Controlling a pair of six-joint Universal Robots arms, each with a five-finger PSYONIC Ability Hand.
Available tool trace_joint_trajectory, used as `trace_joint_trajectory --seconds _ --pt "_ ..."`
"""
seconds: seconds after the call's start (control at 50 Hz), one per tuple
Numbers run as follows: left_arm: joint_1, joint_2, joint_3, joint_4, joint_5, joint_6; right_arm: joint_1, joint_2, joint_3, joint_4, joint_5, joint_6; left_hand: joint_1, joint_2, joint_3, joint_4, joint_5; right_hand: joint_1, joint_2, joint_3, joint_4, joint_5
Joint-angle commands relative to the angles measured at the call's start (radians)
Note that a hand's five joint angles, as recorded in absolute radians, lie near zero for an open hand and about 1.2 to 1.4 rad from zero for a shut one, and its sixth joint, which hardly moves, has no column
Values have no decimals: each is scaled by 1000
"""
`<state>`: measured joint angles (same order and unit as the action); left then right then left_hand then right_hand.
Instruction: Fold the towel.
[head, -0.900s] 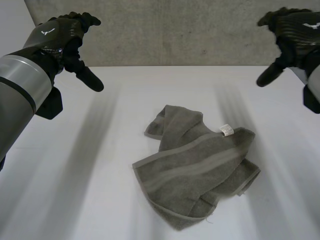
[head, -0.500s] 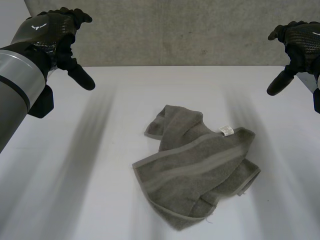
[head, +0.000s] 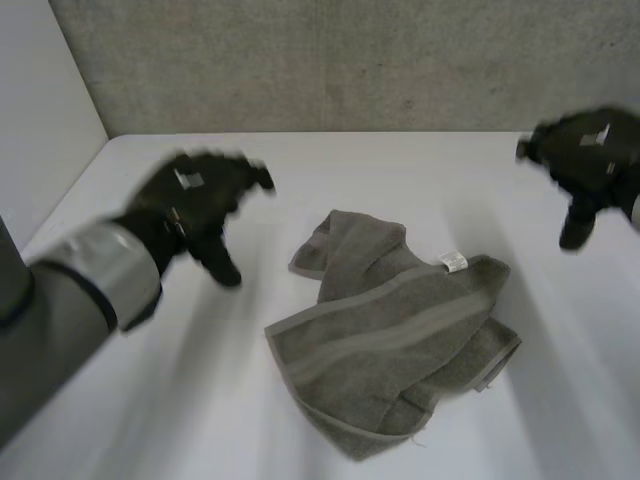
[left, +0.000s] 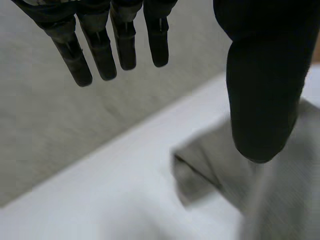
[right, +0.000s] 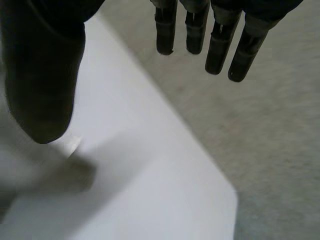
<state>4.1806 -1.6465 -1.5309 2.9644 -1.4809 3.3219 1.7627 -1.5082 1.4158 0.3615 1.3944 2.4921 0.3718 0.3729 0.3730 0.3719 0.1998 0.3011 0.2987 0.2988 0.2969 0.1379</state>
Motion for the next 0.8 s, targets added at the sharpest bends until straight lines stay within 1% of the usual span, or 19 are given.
trace_joint_trajectory --seconds 0.02,0.04,0.06,0.08,0.1,0.12,0.14,0.16,0.18,0.2,0.22,0.24,0.26,0.28,0.32,0.36,0.58,0.8 --pt "6 -12 -227 59 128 172 -100 -15 199 54 -175 -113 159 158 157 159 156 166 168 168 170 154" --pt "6 -12 -227 59 128 173 -130 -15 243 53 -237 -111 159 158 158 159 156 197 200 200 202 186" --pt "10 -12 -262 83 149 188 -131 -15 244 53 -238 -111 162 161 160 162 159 198 200 200 202 186" --pt "12 -15 -294 111 171 195 -164 -15 294 53 -308 -110 162 161 160 162 159 221 224 223 225 210" --pt "12 -15 -295 111 171 196 -195 -15 343 48 -378 -107 162 161 160 162 159 265 267 267 269 254" --pt "12 -18 -323 139 192 200 -195 -15 344 48 -379 -107 162 161 160 162 159 265 268 268 270 254" --pt "12 -18 -324 139 192 200 -218 -15 394 42 -444 -104 162 161 160 162 159 268 271 271 272 257" --pt "12 -21 -346 169 217 200 -238 -15 443 30 -500 -104 165 164 163 165 162 271 274 273 275 260" --pt "12 -25 -372 197 241 200 -238 -15 443 30 -500 -104 173 172 172 173 171 271 274 274 275 260" --pt "12 -26 -373 197 241 200 -253 -15 490 10 -541 -104 173 172 172 173 171 271 274 274 275 260" --pt "12 -30 -394 220 263 200 -253 -15 491 10 -542 -104 194 193 193 194 191 271 274 274 275 260" --pt "12 -30 -394 220 263 200 -265 -14 533 -19 -564 -102 194 193 193 194 191 271 274 274 275 260" --pt "12 -33 -417 243 287 200 -275 -9 572 -53 -575 -102 238 237 236 237 235 271 274 274 275 260" --pt "12 -33 -417 243 287 200 -275 -9 572 -53 -575 -102 238 237 237 238 235 271 274 274 275 260" --pt "12 -55 -451 283 309 202 -273 6 632 -125 -571 -102 323 322 322 323 320 268 271 271 272 257" --pt "7 -68 -460 297 310 200 -270 16 650 -148 -569 -102 343 342 342 343 341 268 271 271 272 257" --pt "-14 -167 -480 360 313 203 -267 55 689 -196 -571 -82 355 354 354 355 353 262 265 265 267 251" --pt "-37 -197 -479 399 313 203 -267 112 710 -262 -569 -72 358 357 357 358 356 242 244 244 246 231"
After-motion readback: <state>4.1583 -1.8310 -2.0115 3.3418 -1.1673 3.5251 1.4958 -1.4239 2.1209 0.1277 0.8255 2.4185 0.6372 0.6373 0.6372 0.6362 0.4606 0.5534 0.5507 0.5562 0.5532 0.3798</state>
